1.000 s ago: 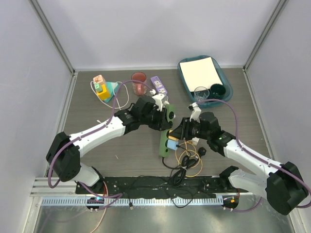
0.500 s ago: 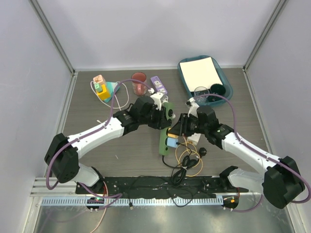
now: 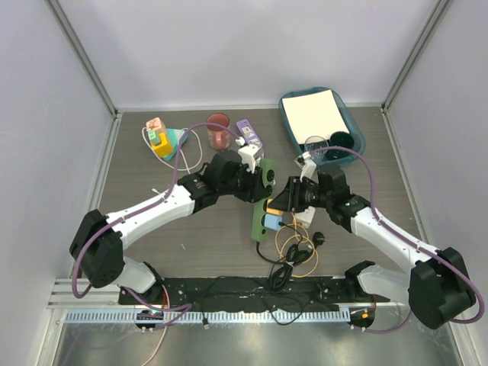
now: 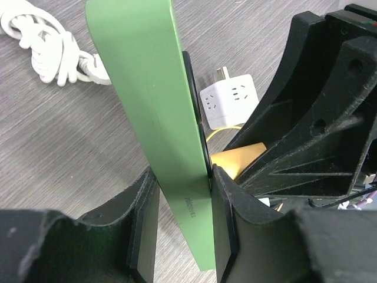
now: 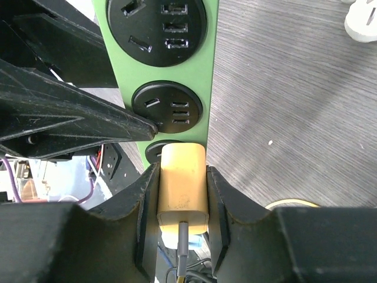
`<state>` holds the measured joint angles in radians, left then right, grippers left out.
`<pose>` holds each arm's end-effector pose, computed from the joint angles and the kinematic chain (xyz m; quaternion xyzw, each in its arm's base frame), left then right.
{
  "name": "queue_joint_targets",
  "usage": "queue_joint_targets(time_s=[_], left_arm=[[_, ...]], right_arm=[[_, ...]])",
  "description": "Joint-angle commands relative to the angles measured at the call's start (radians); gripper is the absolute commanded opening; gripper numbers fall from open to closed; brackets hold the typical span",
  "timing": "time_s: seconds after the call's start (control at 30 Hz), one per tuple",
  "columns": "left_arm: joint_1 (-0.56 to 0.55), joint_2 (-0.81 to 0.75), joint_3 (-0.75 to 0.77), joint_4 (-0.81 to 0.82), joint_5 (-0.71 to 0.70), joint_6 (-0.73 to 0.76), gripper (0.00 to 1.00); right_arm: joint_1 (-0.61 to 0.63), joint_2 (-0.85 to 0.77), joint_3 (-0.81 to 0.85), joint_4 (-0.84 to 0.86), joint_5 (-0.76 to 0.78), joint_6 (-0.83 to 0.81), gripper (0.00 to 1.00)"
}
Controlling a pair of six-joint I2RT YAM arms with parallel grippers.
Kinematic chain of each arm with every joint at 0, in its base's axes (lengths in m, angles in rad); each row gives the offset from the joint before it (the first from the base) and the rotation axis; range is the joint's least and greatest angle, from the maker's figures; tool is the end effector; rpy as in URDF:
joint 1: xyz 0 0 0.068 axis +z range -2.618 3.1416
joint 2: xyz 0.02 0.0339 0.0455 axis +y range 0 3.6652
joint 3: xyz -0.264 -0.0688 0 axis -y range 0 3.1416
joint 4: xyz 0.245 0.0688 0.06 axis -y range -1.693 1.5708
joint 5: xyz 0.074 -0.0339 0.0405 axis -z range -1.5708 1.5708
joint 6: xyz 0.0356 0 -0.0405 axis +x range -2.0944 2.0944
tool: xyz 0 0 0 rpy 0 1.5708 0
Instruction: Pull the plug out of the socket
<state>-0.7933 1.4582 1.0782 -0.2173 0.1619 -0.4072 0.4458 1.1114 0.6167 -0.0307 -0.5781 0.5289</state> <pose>0.2277 -0.2395 0.2793 0.2061 0.8573 -0.3223 0.3444 0.2053 0.1197 0.2345 -0.1077 0.8357 0.4423 0.3071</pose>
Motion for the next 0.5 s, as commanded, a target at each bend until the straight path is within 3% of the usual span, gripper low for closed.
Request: queue_joint_targets(time_s=[0.0, 0.27, 0.37, 0.47], left_arm=[[0.057, 0.007, -0.066, -0.218, -0.260, 0.225, 0.00], [0.057, 0.044, -0.049, -0.246, -0.286, 0.200, 0.00], [0.057, 0.047, -0.049, -0.255, -0.321, 0.203, 0.00], [0.057, 0.044, -0.050, -0.260, -0.334, 0.212, 0.00]], right_arm=[[-0.044, -0.029, 0.130, -0.021, -0.120, 0.019, 0.01], [0.204, -0.033, 0.248, -0.202, 0.213, -0.095, 0.01], [0.206, -0.053, 0.242, -0.222, 0.287, -0.109, 0.01], [0.159, -0.070, 0.218, -0.209, 0.236, -0.103, 0.01]])
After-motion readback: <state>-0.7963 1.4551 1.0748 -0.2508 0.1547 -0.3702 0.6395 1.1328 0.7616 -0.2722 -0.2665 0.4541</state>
